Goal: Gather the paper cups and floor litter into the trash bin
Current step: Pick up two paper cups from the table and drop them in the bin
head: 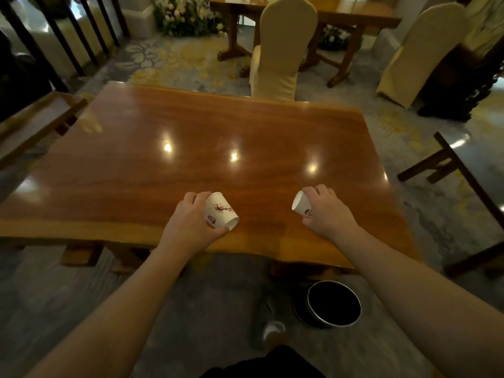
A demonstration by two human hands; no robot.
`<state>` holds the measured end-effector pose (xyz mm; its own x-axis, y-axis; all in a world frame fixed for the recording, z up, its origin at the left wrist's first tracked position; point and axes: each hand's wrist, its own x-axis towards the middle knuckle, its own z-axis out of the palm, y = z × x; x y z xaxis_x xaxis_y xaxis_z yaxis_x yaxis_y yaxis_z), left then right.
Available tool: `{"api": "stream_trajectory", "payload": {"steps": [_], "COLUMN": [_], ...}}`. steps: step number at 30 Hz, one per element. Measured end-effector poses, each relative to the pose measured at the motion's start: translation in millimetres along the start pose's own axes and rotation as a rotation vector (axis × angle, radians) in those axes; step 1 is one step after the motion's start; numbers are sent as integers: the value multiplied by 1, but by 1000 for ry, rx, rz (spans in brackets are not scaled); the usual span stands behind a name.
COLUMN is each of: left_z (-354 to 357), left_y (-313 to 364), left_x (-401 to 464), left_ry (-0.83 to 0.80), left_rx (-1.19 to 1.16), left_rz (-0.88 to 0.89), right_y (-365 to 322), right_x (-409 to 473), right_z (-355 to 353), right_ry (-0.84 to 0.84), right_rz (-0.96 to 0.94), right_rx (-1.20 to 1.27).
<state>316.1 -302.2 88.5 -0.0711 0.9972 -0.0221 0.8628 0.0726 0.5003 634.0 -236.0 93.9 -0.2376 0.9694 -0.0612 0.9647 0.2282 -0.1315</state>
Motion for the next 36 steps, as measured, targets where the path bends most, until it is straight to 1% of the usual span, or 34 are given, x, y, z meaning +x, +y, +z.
{"api": "stream_trajectory", "payload": {"steps": [4,8,12,15,19,25,28,31,36], "left_z": [-10,-7,6,25,64,142,185,229,291], "left_y": [4,12,23,43,86,176,213,246,267], "left_x": [-40,-70,-96,-115,-134,-157,-165,-166,-153], "left_ry": [-17,-8,-12,-21,-61,-111,-174,-261,-399], "left_rx": [-28,-36,-53,-63,-71,-36,-7,39,10], "left_rz": [-3,3,-23,-65,-84,-106,-106,-103,-131], "right_y": [-27,-38,-33,-14,30,132,185,237,292], "right_x": [-57,-104,-136,-157,-184,-225,-242,-257,-271], "right_z": [-12,-16,-9,0,13,35,49,71,110], "right_ry": [42,51,8,-26,-85,-127,-172,-285,-401], "right_rz": [-49,-69,-76,-75,-39,-40,-20,33,132], "right_rx": [32,36,65,94,159,213,235,265,280]}}
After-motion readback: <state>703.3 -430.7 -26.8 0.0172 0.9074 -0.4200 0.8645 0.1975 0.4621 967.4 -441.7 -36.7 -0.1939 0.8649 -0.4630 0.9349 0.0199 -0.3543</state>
